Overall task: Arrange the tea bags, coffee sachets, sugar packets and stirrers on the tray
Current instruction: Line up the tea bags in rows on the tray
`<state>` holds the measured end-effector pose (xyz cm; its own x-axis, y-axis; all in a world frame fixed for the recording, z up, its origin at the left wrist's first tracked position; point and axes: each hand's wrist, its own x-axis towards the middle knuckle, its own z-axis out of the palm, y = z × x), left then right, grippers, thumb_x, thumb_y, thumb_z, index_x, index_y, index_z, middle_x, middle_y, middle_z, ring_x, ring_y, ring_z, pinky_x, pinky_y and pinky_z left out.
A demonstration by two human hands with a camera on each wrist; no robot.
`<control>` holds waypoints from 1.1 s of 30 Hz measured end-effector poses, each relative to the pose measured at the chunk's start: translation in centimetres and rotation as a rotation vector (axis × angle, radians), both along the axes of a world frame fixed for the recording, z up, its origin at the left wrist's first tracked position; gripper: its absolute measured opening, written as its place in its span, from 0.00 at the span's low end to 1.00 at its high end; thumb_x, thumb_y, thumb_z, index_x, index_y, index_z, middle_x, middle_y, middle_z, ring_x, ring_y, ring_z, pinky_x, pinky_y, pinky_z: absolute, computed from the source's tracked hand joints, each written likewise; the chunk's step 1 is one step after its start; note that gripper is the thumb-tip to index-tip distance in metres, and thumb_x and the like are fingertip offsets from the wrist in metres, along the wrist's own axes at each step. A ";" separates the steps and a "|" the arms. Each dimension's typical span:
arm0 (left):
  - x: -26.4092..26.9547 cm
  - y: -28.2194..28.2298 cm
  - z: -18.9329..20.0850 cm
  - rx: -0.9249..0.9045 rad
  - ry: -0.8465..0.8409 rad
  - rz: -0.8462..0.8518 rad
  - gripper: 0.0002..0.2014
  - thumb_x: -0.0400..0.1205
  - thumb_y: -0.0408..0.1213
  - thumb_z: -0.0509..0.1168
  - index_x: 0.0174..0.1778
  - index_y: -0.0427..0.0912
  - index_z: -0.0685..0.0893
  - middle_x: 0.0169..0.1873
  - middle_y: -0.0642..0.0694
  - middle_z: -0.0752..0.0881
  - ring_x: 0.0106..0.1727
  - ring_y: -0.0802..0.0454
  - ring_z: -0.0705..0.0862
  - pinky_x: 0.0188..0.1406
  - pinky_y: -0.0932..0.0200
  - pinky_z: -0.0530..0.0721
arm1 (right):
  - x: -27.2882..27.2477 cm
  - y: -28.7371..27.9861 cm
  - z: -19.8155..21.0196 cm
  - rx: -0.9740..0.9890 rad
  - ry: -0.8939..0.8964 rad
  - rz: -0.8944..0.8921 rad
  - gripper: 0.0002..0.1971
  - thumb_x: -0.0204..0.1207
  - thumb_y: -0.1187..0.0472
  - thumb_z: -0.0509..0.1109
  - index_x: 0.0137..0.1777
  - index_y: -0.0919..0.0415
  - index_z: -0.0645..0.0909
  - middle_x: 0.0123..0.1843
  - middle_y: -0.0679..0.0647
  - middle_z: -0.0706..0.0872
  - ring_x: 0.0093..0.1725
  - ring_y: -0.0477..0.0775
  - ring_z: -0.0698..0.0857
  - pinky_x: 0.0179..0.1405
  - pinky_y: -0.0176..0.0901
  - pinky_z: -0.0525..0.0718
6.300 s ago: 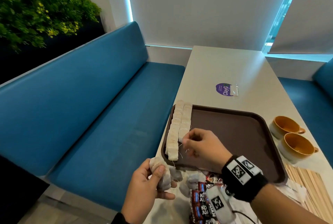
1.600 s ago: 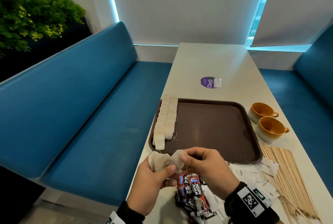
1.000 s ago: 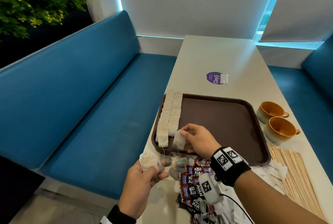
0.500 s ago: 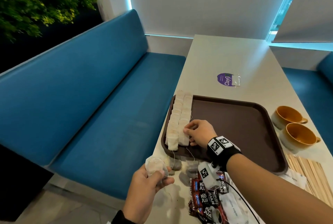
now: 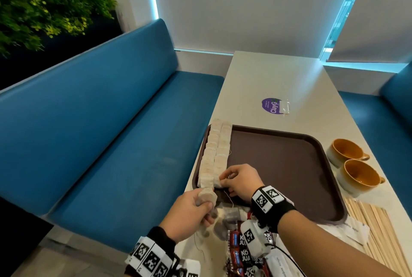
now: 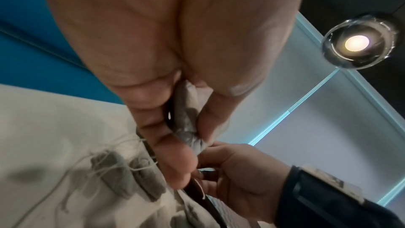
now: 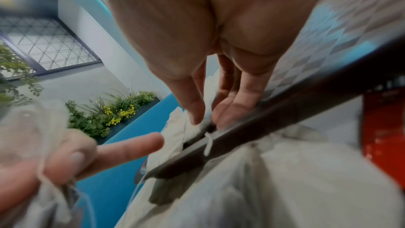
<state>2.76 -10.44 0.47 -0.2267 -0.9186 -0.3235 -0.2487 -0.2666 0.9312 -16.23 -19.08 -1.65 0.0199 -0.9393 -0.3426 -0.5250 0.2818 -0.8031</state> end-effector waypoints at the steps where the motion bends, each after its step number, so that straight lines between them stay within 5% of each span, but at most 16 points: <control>1: -0.1 -0.1 0.0 0.017 -0.013 -0.014 0.06 0.86 0.27 0.61 0.53 0.35 0.84 0.32 0.46 0.89 0.35 0.47 0.89 0.38 0.53 0.88 | 0.0 0.0 0.1 -0.001 0.020 0.019 0.04 0.75 0.64 0.81 0.40 0.55 0.92 0.40 0.55 0.90 0.33 0.52 0.88 0.41 0.51 0.95; 4: -0.2 -0.4 -0.2 0.061 -0.022 0.014 0.06 0.86 0.26 0.61 0.51 0.31 0.83 0.33 0.44 0.89 0.34 0.44 0.87 0.37 0.49 0.88 | 0.0 -0.1 0.1 -0.009 0.066 0.059 0.04 0.74 0.62 0.83 0.40 0.54 0.92 0.40 0.53 0.90 0.32 0.52 0.88 0.38 0.47 0.94; 8: -0.2 -0.6 -0.4 0.050 -0.045 0.061 0.09 0.86 0.27 0.61 0.44 0.38 0.84 0.33 0.43 0.91 0.32 0.45 0.88 0.33 0.52 0.87 | 0.2 -0.2 0.1 -0.027 0.093 0.072 0.04 0.73 0.61 0.84 0.40 0.54 0.92 0.39 0.51 0.89 0.30 0.50 0.86 0.37 0.47 0.94; 15: 0.2 -0.5 -0.4 -0.041 -0.087 0.104 0.07 0.86 0.30 0.63 0.46 0.40 0.86 0.31 0.40 0.90 0.30 0.50 0.87 0.36 0.54 0.87 | 0.1 0.1 0.6 -0.015 0.044 0.051 0.05 0.71 0.58 0.86 0.41 0.53 0.91 0.41 0.55 0.91 0.30 0.50 0.85 0.35 0.48 0.93; 18: 0.6 -0.1 -0.2 -0.052 0.002 0.157 0.08 0.86 0.28 0.64 0.45 0.42 0.86 0.30 0.39 0.89 0.31 0.45 0.86 0.38 0.49 0.87 | -0.6 0.9 1.8 -0.047 -0.028 0.004 0.05 0.73 0.58 0.84 0.44 0.54 0.90 0.43 0.57 0.92 0.28 0.49 0.85 0.33 0.44 0.91; 23: 0.3 1.5 0.5 0.107 0.336 0.252 0.08 0.83 0.19 0.59 0.50 0.27 0.84 0.39 0.34 0.86 0.35 0.42 0.82 0.38 0.50 0.81 | -1.1 4.1 4.6 -0.109 -0.093 0.016 0.02 0.76 0.55 0.81 0.45 0.49 0.90 0.44 0.54 0.92 0.36 0.47 0.88 0.42 0.48 0.93; 28: -0.8 3.5 1.9 0.132 0.529 0.207 0.18 0.80 0.13 0.52 0.55 0.23 0.86 0.45 0.29 0.87 0.41 0.40 0.85 0.46 0.47 0.90 | -1.7 9.2 6.7 -0.149 -0.225 0.137 0.02 0.78 0.54 0.80 0.49 0.47 0.90 0.44 0.51 0.92 0.36 0.45 0.88 0.36 0.38 0.87; 33: -2.3 5.2 1.8 0.159 0.566 0.168 0.18 0.86 0.15 0.53 0.65 0.29 0.83 0.58 0.22 0.86 0.56 0.31 0.88 0.52 0.49 0.91 | -2.9 11.6 6.1 -0.182 -0.206 0.133 0.08 0.72 0.48 0.83 0.49 0.42 0.90 0.45 0.49 0.93 0.42 0.56 0.91 0.47 0.57 0.92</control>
